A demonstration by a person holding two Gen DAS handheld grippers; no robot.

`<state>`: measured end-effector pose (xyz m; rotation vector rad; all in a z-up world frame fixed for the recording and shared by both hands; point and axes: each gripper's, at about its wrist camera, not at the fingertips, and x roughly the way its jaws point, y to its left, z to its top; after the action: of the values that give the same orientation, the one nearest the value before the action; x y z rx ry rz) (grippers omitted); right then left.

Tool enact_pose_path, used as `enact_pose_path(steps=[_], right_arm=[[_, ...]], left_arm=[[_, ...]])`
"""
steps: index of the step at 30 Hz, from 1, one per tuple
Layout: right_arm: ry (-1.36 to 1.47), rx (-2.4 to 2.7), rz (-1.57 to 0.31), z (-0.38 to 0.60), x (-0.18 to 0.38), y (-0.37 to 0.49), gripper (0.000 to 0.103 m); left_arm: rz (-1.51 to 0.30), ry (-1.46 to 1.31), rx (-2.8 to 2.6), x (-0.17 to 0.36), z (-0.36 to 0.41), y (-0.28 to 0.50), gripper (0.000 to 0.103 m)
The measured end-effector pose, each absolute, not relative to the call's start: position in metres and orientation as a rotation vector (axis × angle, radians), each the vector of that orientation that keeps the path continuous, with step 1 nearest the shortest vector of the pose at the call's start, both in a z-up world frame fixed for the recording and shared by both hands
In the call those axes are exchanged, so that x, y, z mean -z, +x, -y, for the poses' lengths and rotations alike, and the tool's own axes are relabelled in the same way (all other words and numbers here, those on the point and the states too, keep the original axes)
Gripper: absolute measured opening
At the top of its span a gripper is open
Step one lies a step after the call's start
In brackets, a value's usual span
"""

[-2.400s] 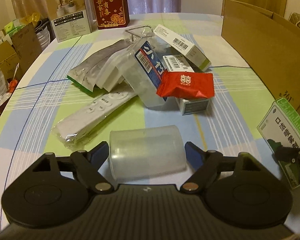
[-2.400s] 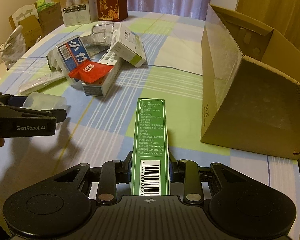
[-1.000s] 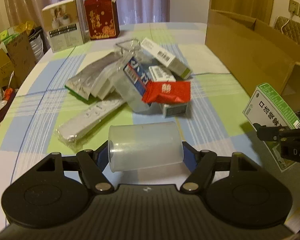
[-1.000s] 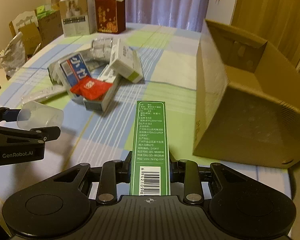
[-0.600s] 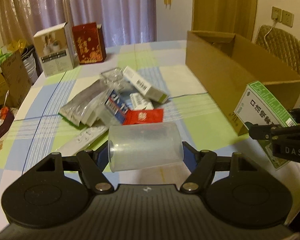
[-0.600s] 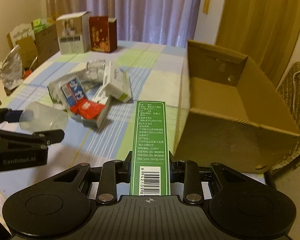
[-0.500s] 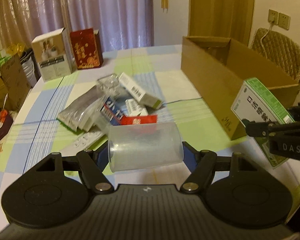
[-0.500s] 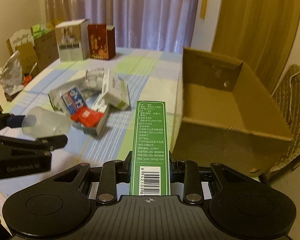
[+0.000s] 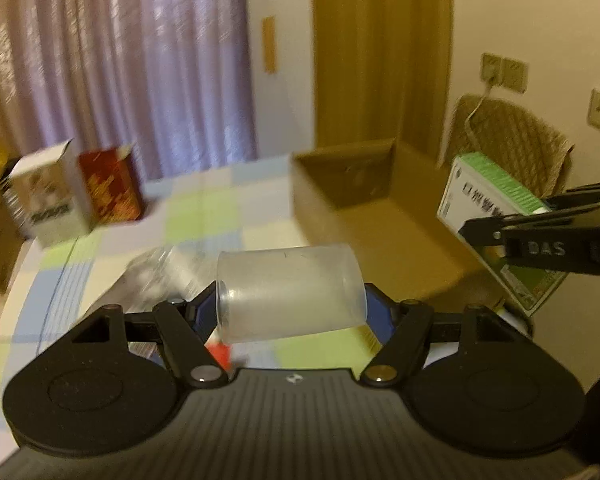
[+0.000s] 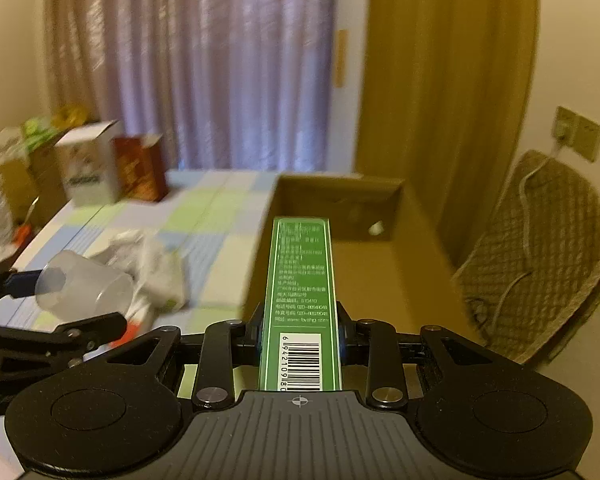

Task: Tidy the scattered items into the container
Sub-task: 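Carry both items over the cardboard box and release the clear cup with the left gripper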

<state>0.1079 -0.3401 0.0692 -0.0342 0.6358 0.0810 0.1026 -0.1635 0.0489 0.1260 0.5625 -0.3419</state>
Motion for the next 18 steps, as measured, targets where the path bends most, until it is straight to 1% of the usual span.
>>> enact_pose_path(steps=[3,7,13,18], right_arm=[[-0.024,-0.056,-0.629,0.363,-0.072,0.127,0.033],[0.003,-0.035,-0.641,0.39,-0.063,0.154,0.033],[0.065,-0.005,-0.682,0.429,-0.041,0.18,0.033],[0.083,0.005,-0.699,0.442,-0.028,0.189,0.033]], left_arm=[[-0.54,0.113,0.397,-0.059,0.189,0.123,0.069],[-0.531,0.115,0.464,-0.059,0.226,0.151,0.069],[-0.561,0.154,0.539,-0.036,0.271,0.184,0.069],[-0.586,0.18,0.563,-0.02,0.283,0.199,0.07]])
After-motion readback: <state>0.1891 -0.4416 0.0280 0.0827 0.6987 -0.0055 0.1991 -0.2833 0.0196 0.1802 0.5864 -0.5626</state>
